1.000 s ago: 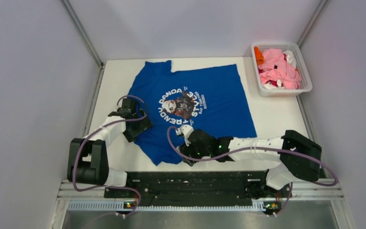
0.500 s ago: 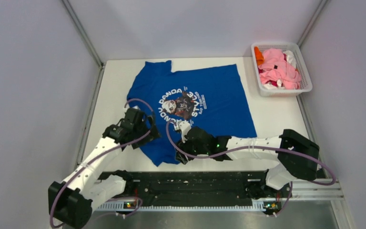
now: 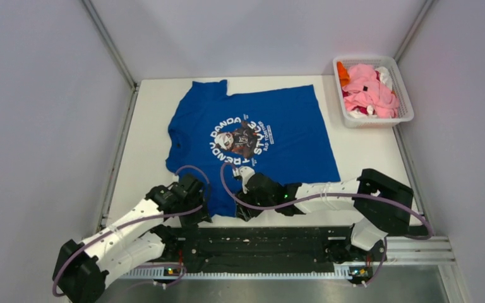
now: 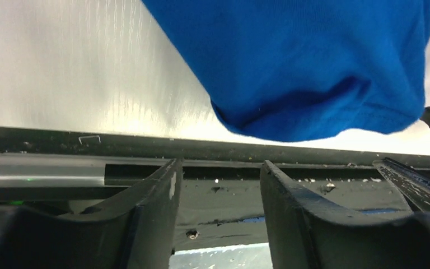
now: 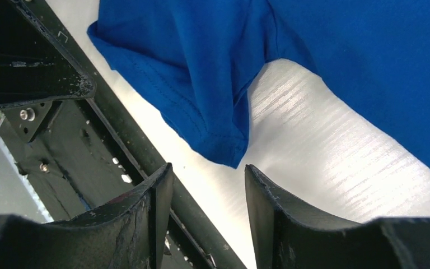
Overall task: Fold and stack the t-shirts
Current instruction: Flatten out the tshirt
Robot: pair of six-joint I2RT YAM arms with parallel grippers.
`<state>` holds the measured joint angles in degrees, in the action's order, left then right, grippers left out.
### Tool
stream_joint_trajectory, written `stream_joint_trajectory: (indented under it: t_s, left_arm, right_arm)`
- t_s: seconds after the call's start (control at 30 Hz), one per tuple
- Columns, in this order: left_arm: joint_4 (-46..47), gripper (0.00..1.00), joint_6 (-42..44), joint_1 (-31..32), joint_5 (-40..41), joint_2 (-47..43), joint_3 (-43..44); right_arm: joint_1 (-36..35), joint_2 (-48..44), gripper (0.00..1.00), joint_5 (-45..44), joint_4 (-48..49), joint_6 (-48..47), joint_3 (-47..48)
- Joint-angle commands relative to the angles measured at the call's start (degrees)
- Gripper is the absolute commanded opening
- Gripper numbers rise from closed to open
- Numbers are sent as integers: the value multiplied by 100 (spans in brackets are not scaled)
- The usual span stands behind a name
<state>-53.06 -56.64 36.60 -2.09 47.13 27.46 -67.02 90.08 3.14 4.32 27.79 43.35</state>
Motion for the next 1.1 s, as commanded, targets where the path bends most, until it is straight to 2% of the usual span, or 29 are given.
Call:
stream_joint_trajectory:
  t_s: [0.0, 0.1, 0.17, 0.3, 0.6, 0.7, 0.73, 0.77, 0.8, 0.9, 1.0, 1.07]
  left_arm:
    - [582, 55, -71, 27, 254, 433, 164]
    - [645, 42, -18, 29, 641, 632, 273]
    - [691, 38, -6, 24, 766, 700, 299]
    - [790, 38, 65, 30, 1067, 828, 326]
    - [1128, 37, 398, 26, 1047, 1113, 425]
    - [1251, 28, 474, 28, 1026, 1114, 407]
    - [1292, 18, 488, 26, 1013, 1116, 404]
    - [1313, 5, 495, 26, 998, 1136, 401]
    - [1339, 0, 512, 23, 973, 1148, 396]
    - [1407, 0, 622, 23, 887, 1054, 348]
    - [1094, 0, 549, 28, 816, 689, 455]
    - [713, 0, 528, 26, 781, 411, 608]
  right_arm:
    - [-66, 253, 49, 9, 335, 94, 165]
    - [-59, 372, 47, -59, 329, 65, 197]
    - [-64, 402, 45, -124, 364, 30, 193]
    - [-20, 427, 43, -156, 403, 6, 215]
    - [-4, 448, 30, -5, 409, -34, 268]
    - [-4, 449, 25, 73, 403, -31, 287]
    - [-5, 441, 24, 95, 403, -30, 295]
    - [-7, 433, 23, 107, 403, -29, 297]
    - [-4, 431, 22, 128, 391, -28, 304]
    - [-4, 408, 20, 177, 358, -13, 343]
    - [-4, 325, 15, 168, 122, 60, 455]
    - [-4, 198, 7, 165, -144, 129, 564]
